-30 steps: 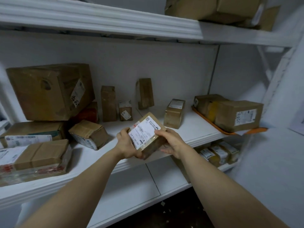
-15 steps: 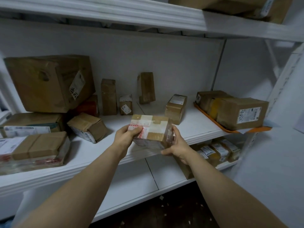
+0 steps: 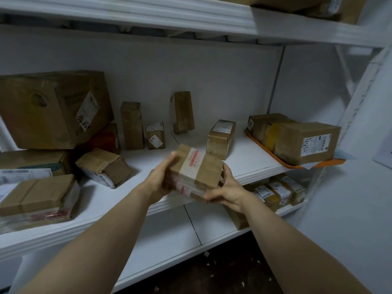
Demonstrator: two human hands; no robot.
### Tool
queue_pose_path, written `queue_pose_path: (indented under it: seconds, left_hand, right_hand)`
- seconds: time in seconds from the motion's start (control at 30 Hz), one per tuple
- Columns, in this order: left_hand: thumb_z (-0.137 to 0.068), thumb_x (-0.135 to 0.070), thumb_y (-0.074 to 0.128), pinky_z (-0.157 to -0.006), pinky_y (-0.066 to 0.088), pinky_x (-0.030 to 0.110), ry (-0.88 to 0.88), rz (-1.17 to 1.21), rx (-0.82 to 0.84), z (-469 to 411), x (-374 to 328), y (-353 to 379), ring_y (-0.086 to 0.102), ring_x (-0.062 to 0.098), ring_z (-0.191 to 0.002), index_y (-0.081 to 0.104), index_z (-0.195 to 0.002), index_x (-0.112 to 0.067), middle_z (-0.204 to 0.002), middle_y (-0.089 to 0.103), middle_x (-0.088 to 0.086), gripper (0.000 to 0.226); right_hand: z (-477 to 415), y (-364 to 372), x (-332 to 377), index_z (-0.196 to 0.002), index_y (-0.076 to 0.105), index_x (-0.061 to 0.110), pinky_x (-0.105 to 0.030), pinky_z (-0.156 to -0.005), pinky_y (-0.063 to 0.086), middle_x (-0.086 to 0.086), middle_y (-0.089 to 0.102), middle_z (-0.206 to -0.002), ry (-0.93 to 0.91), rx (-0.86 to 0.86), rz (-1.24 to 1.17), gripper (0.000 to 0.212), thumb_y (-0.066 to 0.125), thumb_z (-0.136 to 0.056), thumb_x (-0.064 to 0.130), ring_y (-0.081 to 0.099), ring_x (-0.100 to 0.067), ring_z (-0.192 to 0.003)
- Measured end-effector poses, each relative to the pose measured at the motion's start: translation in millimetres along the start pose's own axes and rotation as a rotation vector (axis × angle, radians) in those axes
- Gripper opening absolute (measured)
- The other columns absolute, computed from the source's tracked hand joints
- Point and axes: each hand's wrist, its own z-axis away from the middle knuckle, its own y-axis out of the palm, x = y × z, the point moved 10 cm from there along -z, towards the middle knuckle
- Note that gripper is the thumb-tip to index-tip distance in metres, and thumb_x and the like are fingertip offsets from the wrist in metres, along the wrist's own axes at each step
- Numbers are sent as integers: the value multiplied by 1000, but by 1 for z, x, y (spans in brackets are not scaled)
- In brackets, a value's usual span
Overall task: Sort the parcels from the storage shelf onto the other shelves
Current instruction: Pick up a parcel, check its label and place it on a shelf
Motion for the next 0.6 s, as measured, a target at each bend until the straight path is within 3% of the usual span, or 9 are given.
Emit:
queue_pose_path:
  seconds: [0.07, 0.13, 0.2, 0.27, 0.33, 0.4, 0.5, 0.6]
  left_hand:
    - [-77, -40, 73, -82, 49, 33, -4, -98, -17, -4, 1, -3, 60, 25, -94, 62, -111, -6, -94, 69, 11, 49]
    - [-68, -32, 80, -87, 48, 36, 15, -101, -14, -7, -1, -2, 59, 24, -96, 53, -126, -1, -106, 68, 13, 71]
    - [-61, -22, 85, -94, 44, 37, 38, -84, 13, -14, -5, -1, 57, 23, -105, 31, -144, -4, -124, 60, 15, 101]
    - [-67, -4, 80, -100, 41, 39, 73, -120, 74, -14, -11, 6, 56, 23, -109, 10, -152, -14, -124, 56, 9, 111]
    - [-59, 5, 80, -94, 50, 45, 105, -279, 186, -11, -13, 18, 58, 27, -110, 8, -153, -19, -127, 52, 8, 121]
    - [-54, 9, 78, -77, 58, 46, 155, -454, 257, -7, -13, 29, 56, 30, -113, 17, -152, -24, -132, 48, 8, 120]
    - [-64, 23, 66, -60, 59, 31, 237, -519, 222, 1, -18, 36, 49, 22, -112, 23, -149, -28, -132, 44, 0, 109]
    - [-63, 22, 70, -68, 58, 27, 335, -605, 150, 4, -23, 40, 41, 17, -114, 24, -144, -22, -126, 39, -4, 102]
  right_hand:
    - [-1, 2, 0, -141, 16, 55, -52, -80, 57, 1, 45, -126, 19, 44, 40, 124, 69, -63, -26, 56, -29, -108]
    - [-2, 4, -2, -142, 14, 57, -55, -86, 54, -2, 44, -133, 31, 75, 20, 124, 68, -65, -24, 54, -32, -114]
    - [-1, 5, -3, -136, 29, 47, -61, -91, 48, -4, 50, -129, 45, 91, -100, 101, 67, -69, -18, 50, -34, -117]
    - [0, 3, -6, -124, 42, 36, -61, -88, 47, -7, 57, -124, 61, 72, -220, 78, 64, -71, -17, 50, -35, -117]
    - [-2, -7, -10, -124, 49, 31, -59, -85, 50, -12, 58, -125, 55, 11, -257, 76, 59, -71, -23, 51, -35, -118]
    - [-1, -22, -7, -130, 50, 28, -56, -83, 52, -14, 58, -124, 28, -72, -227, 83, 54, -70, -28, 51, -35, -117]
    - [4, -30, 0, -136, 48, 28, -43, -74, 54, -8, 59, -116, -9, -119, -161, 88, 48, -72, -32, 54, -30, -109]
    - [8, -31, 5, -139, 45, 32, -47, -85, 55, -6, 62, -116, -50, -136, -134, 95, 46, -70, -34, 56, -27, -109]
